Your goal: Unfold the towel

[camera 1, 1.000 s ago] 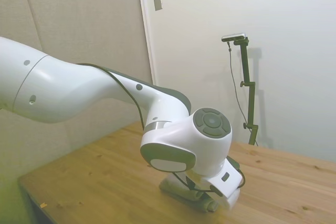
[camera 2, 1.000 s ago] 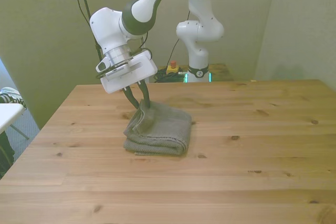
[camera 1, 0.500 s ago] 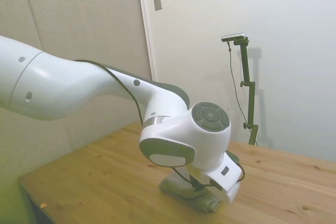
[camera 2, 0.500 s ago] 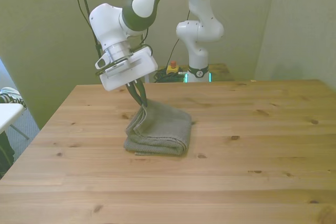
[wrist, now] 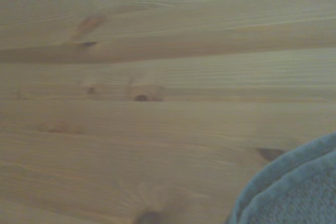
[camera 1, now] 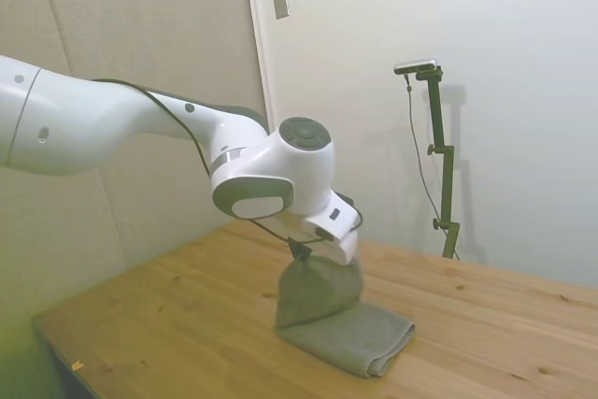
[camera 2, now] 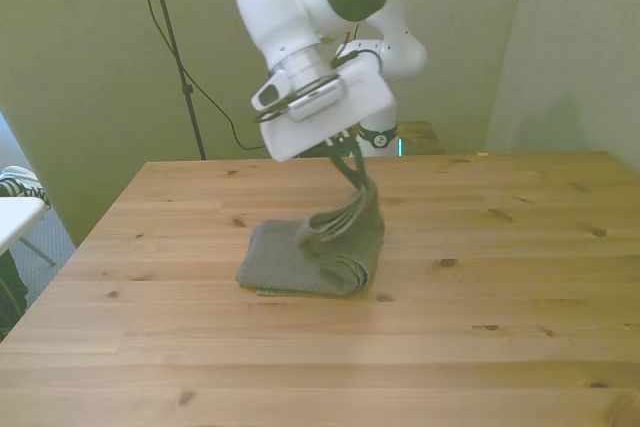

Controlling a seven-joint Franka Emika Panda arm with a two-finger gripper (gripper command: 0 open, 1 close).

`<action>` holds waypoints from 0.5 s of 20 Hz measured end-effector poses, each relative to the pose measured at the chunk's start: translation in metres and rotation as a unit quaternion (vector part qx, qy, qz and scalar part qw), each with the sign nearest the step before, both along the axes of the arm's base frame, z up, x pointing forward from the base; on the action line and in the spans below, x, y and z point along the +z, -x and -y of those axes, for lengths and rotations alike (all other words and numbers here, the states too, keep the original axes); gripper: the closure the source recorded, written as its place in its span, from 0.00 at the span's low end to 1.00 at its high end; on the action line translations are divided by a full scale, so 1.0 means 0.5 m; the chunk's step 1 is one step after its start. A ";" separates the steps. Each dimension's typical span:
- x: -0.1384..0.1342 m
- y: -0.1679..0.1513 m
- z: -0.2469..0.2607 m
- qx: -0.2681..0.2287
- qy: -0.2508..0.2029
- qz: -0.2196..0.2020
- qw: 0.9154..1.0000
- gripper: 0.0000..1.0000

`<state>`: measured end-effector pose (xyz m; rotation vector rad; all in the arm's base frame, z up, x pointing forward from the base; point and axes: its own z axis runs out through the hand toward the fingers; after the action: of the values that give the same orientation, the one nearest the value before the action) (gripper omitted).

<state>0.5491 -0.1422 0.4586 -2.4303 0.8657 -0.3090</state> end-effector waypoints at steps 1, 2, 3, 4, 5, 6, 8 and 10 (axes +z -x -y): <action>-0.001 -0.011 -0.034 0.007 0.002 0.001 1.000 1.00; -0.005 -0.020 -0.062 0.015 0.004 0.001 1.000 1.00; -0.011 -0.026 -0.087 0.023 0.004 -0.001 1.000 1.00; -0.018 -0.031 -0.108 0.030 0.005 -0.003 1.000 1.00; -0.027 -0.036 -0.130 0.037 0.006 -0.005 0.999 1.00; -0.036 -0.039 -0.151 0.043 0.007 -0.007 0.999 1.00; -0.061 -0.041 -0.195 0.055 0.009 -0.016 0.998 0.00; -0.096 -0.037 -0.233 0.067 0.016 -0.032 0.997 0.00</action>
<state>0.5677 -0.0259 0.4105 -2.5259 0.7260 -0.1994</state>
